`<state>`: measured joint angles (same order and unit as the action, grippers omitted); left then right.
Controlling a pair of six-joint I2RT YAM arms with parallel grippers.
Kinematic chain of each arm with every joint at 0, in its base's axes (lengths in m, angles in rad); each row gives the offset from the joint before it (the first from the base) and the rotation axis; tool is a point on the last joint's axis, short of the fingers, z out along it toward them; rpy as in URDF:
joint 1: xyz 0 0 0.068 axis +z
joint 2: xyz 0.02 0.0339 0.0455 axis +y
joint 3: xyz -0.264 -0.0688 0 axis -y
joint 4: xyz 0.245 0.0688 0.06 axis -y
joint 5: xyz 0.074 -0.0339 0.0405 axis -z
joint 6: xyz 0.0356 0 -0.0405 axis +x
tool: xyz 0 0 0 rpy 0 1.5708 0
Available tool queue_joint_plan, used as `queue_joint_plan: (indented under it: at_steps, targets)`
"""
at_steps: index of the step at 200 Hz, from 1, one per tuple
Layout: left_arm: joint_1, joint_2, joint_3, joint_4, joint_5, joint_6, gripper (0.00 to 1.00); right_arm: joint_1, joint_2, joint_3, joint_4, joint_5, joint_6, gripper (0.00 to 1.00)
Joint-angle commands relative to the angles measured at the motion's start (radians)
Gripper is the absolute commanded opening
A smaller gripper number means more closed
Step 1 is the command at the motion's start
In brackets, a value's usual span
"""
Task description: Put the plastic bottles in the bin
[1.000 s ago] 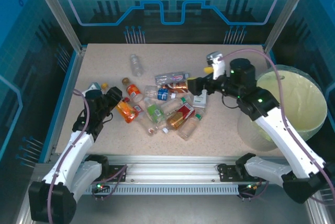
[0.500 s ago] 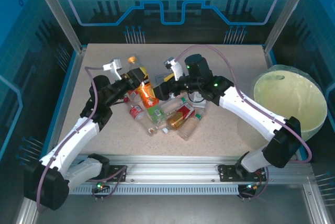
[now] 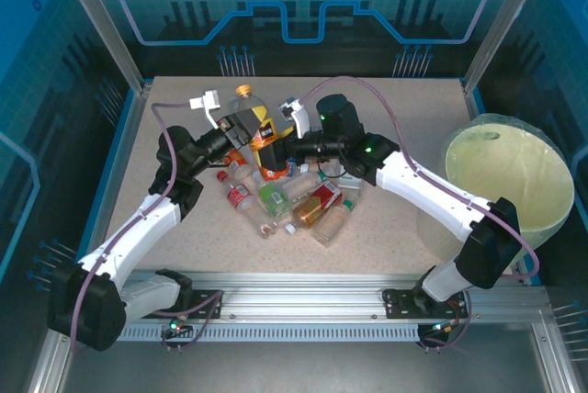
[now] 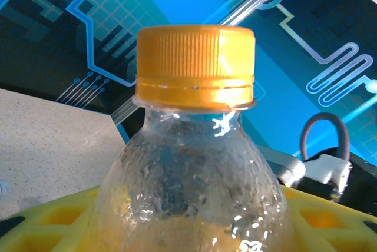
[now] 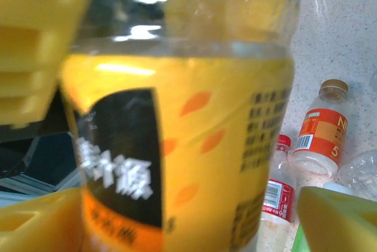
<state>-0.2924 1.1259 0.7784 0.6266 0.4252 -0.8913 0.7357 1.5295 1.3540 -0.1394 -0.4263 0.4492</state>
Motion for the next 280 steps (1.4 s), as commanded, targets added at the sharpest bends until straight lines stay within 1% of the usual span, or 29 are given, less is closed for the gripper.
queue_joint_plan:
  at_steps: [1,10,24,42,55,66,71,78,84,87,106,114,126,137,158,169,179,186,205,239,262,280]
  targets:
    - [-0.017,-0.010,0.017,0.021,0.028,-0.024,0.45,0.025,0.029,0.029,0.037,0.007,0.059,0.82]
    - [-0.025,-0.008,0.018,-0.002,0.025,-0.024,0.45,0.030,0.032,0.033,0.029,0.015,0.060,0.75]
    - [-0.038,-0.002,0.023,-0.044,0.025,-0.012,0.45,0.041,0.034,0.036,0.024,0.020,0.059,0.68]
    - [-0.043,0.005,0.052,-0.120,0.040,0.055,0.45,0.053,0.028,0.034,0.004,0.060,0.053,0.61]
    - [-0.045,0.008,0.064,-0.168,0.032,0.095,0.51,0.058,0.024,0.037,-0.034,0.107,0.042,0.56]
    - [-0.045,0.004,0.044,-0.176,0.015,0.110,0.60,0.058,0.022,0.036,-0.066,0.149,0.039,0.52]
    - [-0.045,0.000,0.028,-0.173,-0.002,0.108,0.68,0.057,0.021,0.038,-0.085,0.170,0.035,0.51]
    - [-0.044,-0.012,0.007,-0.177,-0.025,0.099,0.82,0.058,0.017,0.039,-0.110,0.194,0.028,0.50]
    - [-0.044,-0.026,-0.007,-0.187,-0.052,0.103,0.96,0.058,0.014,0.036,-0.128,0.216,0.019,0.49]
    - [-0.044,-0.033,-0.013,-0.194,-0.064,0.109,0.99,0.058,0.011,0.036,-0.138,0.231,0.014,0.49]
    - [-0.044,-0.077,-0.021,-0.256,-0.131,0.167,0.99,0.058,-0.007,0.040,-0.225,0.349,-0.001,0.47]
    - [-0.044,-0.088,-0.017,-0.291,-0.159,0.192,0.99,0.056,-0.017,0.046,-0.267,0.417,-0.008,0.47]
    - [-0.044,-0.097,-0.006,-0.372,-0.230,0.204,0.99,0.056,-0.038,0.056,-0.338,0.510,-0.020,0.46]
    - [-0.044,-0.099,0.009,-0.464,-0.317,0.212,0.99,0.051,-0.072,0.059,-0.382,0.593,-0.029,0.45]
    - [-0.044,-0.085,0.067,-0.675,-0.508,0.198,0.99,0.029,-0.157,0.045,-0.424,0.675,-0.037,0.45]
    - [-0.044,-0.072,0.094,-0.779,-0.613,0.168,0.99,0.025,-0.206,0.043,-0.455,0.745,-0.049,0.44]
    - [-0.044,-0.065,0.108,-0.843,-0.693,0.137,0.99,0.020,-0.249,0.046,-0.491,0.814,-0.062,0.44]
    - [-0.044,-0.063,0.111,-0.861,-0.727,0.126,0.99,0.014,-0.280,0.049,-0.515,0.852,-0.074,0.43]
    - [-0.044,-0.068,0.110,-0.857,-0.751,0.135,0.99,-0.022,-0.361,0.066,-0.585,0.896,-0.099,0.43]
    - [-0.044,-0.068,0.106,-0.848,-0.759,0.142,0.99,-0.096,-0.496,0.099,-0.723,1.068,-0.136,0.43]
    - [-0.044,-0.058,0.101,-0.846,-0.768,0.141,0.99,-0.210,-0.580,0.123,-0.804,1.120,-0.149,0.43]
    - [-0.044,-0.053,0.096,-0.837,-0.763,0.142,0.99,-0.307,-0.634,0.120,-0.831,1.181,-0.182,0.43]
